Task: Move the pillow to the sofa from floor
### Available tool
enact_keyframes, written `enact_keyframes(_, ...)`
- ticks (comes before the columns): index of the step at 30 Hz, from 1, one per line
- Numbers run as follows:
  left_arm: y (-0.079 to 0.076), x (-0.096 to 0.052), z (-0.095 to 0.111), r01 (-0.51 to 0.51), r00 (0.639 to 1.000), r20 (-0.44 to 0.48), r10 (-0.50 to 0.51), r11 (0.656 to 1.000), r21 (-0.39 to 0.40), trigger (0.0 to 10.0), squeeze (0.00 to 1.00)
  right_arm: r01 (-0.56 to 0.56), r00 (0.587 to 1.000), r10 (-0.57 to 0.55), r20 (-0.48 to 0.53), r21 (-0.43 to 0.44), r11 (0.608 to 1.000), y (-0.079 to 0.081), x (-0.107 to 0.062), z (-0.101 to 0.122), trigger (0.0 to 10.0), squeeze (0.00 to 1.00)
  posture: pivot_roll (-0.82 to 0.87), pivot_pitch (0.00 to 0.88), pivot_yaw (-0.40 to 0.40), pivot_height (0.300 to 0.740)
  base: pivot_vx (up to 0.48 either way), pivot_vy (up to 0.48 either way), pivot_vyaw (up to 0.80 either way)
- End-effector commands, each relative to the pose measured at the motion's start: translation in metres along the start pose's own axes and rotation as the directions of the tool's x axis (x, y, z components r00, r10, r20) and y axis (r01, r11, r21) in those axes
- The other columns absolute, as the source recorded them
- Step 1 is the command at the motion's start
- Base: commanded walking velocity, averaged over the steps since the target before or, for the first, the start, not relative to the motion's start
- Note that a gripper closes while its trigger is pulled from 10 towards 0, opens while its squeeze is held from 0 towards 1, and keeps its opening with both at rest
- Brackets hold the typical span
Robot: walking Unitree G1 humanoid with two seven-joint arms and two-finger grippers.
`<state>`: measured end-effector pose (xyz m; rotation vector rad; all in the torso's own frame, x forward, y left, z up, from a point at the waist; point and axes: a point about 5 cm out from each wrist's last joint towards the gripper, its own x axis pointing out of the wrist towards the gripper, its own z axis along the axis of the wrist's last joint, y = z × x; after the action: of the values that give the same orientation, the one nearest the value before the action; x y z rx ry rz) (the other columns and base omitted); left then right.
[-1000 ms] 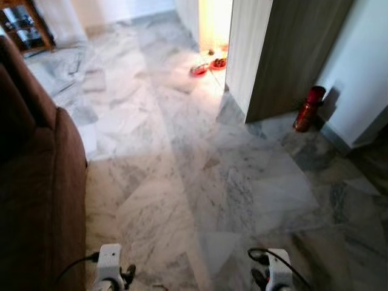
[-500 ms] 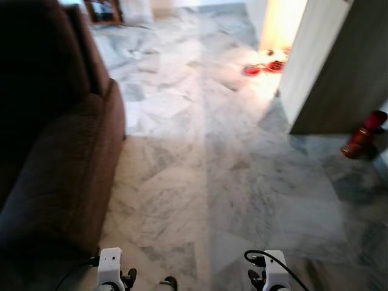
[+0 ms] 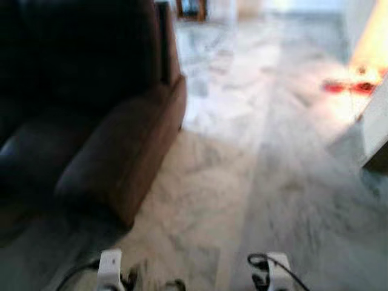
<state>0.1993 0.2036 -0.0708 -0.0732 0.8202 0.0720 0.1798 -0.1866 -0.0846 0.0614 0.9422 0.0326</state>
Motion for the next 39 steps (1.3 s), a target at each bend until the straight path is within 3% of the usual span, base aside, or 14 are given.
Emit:
enact_keyframes(1,0.0069,-0.004,-0.0137,-0.021,0.998,-0.052,0.021,1.0,-0.007,10.0,0.0,-0.027,1.0,0.028,-0.011,0.04,0.999,0.0098,0.0011,-0.0036,10.0,0.0,0.12,0.157,0.034,0.74,0.0,0.0,0.0)
enact_keyframes(30,0.0081,-0.0053,-0.0188,-0.019,0.997,-0.079,0.019,1.0,-0.011,10.0,0.0,-0.015,1.0,0.015,0.0,0.043,0.999,0.0086,0.0011,-0.002,10.0,0.0,0.12,0.14,0.038,0.74,0.0,0.0,0.0)
enact_keyframes(39,0.0085,-0.0054,-0.0191,-0.02,0.997,-0.079,0.018,1.0,-0.014,10.0,0.0,-0.018,1.0,0.018,-0.004,0.045,0.999,0.0093,0.0011,-0.0029,10.0,0.0,0.12,0.146,0.039,0.74,0.0,0.266,0.0)
